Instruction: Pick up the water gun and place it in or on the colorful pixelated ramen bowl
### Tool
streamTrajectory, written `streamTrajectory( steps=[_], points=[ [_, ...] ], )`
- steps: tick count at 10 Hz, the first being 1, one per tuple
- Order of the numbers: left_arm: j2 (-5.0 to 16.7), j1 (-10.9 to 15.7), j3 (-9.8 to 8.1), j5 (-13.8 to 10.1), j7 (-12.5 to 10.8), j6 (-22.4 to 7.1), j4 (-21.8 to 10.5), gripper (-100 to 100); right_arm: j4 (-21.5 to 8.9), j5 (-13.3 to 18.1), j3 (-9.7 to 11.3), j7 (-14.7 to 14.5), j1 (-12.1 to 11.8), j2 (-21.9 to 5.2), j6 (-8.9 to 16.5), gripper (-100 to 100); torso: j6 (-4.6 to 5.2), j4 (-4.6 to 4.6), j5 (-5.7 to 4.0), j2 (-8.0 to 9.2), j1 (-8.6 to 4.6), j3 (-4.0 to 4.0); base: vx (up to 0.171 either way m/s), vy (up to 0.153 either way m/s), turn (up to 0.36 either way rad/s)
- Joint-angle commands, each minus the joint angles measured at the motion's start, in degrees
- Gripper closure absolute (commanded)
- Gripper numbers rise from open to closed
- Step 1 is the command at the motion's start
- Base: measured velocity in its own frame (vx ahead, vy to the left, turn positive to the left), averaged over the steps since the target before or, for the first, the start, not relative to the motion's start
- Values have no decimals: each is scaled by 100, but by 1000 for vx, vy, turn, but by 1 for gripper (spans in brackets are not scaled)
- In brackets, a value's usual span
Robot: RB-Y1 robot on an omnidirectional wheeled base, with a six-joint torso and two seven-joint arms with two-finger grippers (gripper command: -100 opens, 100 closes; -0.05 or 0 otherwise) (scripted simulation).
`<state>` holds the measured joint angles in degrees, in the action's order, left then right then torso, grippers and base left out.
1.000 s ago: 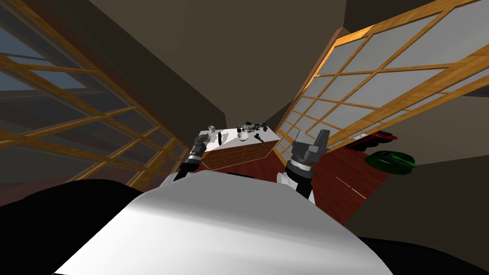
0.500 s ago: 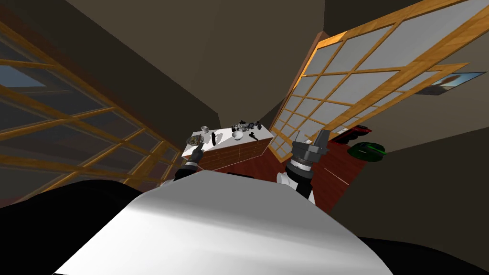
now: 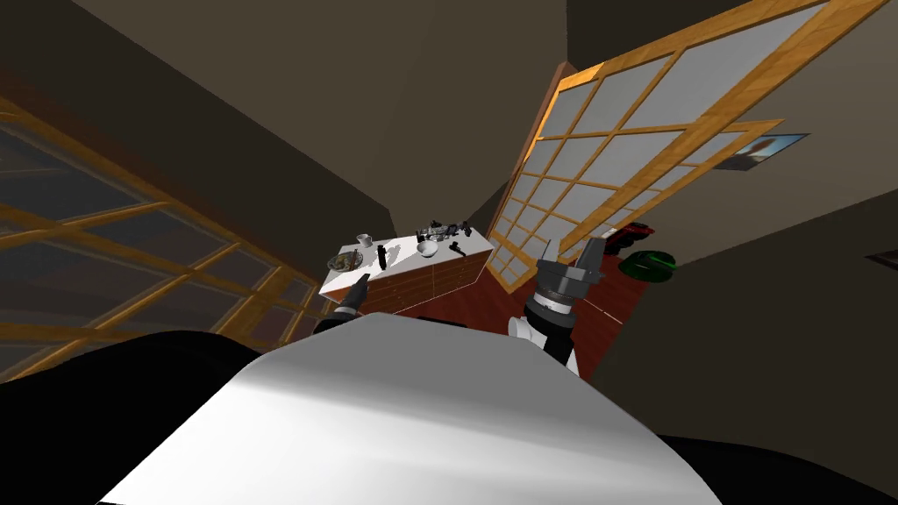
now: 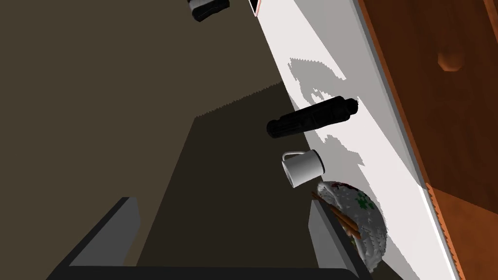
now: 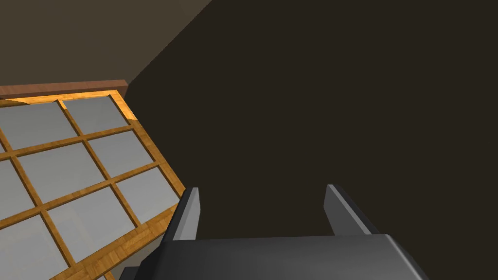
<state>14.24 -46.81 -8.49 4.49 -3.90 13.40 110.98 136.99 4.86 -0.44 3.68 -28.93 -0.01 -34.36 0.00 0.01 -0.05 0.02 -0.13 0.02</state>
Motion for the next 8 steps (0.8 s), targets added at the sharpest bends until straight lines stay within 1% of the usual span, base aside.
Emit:
streamTrajectory(
  steps=[1, 4, 6, 8],
  points=[
    [82, -170, -40, -30, 116, -87, -194, -100, 0, 0, 0, 0, 0, 0, 0, 0, 0, 0, 0, 0, 0, 0, 32, -60, -206],
    [341, -391, -142, -114, 427, -268, -643, -100, 0, 0, 0, 0, -1, 0, 0, 0, 0, -4, 1, -20, 4, -11, 80, -43, -244],
    [536, -509, -213, -177, 698, -396, -934, -100, 0, 0, -1, 0, -1, 0, 0, 0, -1, -7, 1, -32, 9, -18, 111, -22, -204],
    [731, -609, -283, -241, 1004, -527, -1213, -100, 0, 0, -1, 0, -1, -1, 0, 0, 2, -8, 4, -37, 19, -21, 120, 5, -255]
  ],
)
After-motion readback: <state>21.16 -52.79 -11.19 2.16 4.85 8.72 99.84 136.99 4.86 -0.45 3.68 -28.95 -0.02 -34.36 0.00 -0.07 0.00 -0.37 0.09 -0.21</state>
